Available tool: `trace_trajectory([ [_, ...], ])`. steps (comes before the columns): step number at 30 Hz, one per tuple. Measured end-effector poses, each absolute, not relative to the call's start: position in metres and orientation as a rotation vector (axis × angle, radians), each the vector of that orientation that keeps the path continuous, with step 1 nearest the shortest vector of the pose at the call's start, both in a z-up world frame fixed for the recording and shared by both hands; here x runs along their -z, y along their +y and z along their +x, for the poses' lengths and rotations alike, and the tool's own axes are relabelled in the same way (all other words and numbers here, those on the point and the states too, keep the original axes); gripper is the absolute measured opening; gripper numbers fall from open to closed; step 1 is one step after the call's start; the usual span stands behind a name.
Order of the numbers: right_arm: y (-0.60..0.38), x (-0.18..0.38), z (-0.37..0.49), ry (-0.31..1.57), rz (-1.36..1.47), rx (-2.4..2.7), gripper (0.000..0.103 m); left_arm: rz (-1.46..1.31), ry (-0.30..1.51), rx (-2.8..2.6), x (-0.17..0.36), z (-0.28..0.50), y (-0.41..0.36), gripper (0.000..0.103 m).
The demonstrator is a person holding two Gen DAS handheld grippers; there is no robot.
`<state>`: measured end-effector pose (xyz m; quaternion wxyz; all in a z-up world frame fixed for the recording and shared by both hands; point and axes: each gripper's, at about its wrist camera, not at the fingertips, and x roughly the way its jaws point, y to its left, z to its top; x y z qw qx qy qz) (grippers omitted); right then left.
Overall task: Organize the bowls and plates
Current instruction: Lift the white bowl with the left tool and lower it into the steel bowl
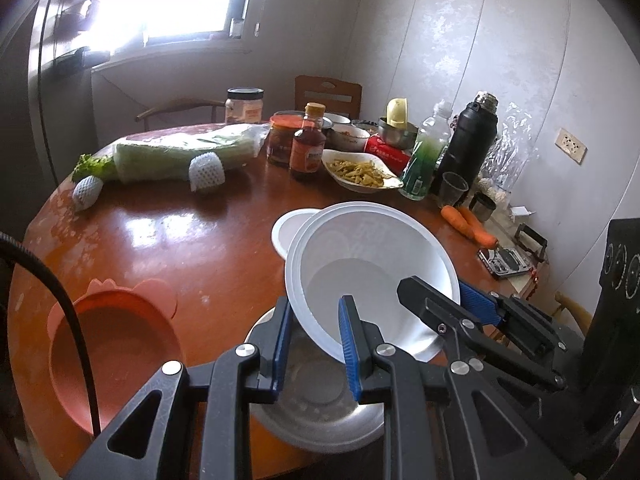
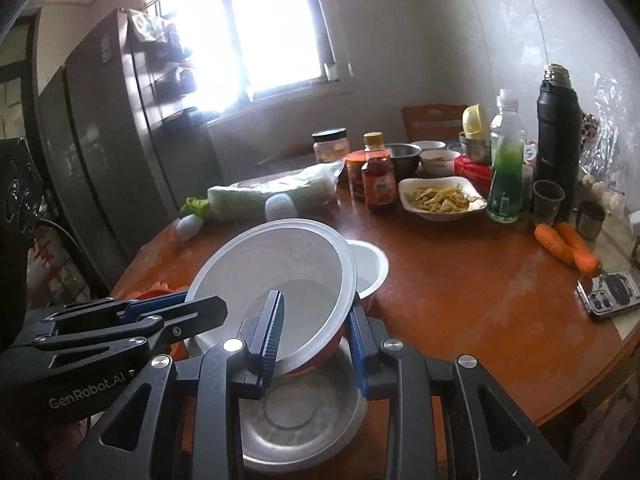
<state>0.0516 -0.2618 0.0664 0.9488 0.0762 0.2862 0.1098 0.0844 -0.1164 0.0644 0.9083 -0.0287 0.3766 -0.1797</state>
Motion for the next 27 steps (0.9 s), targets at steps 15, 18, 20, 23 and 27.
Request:
trace_trajectory([
  [15, -0.258, -0.043, 0.046, 0.656, 0.152, -0.252, 0.033, -0.032, 0.830, 0.351, -0.042, 0.074, -0.116, 0.024],
  [18, -0.259, -0.037, 0.046, 0.672, 0.152, -0.254, 0.033, -0.025, 0.849, 0.350, -0.035, 0.074, -0.118, 0.024],
  [20, -0.260, -0.034, 0.047, 0.682, 0.153, -0.254, 0.033, -0.021, 0.860, 0.348, -0.031, 0.074, -0.119, 0.024],
  [23, -0.260, -0.029, 0.047, 0.693, 0.151, -0.254, 0.033, -0.016, 0.870, 0.344, -0.027, 0.074, -0.120, 0.024],
  [27, -0.260, -0.023, 0.049, 0.708, 0.153, -0.258, 0.033, -0.014, 0.887, 0.343, -0.021, 0.075, -0.120, 0.024],
])
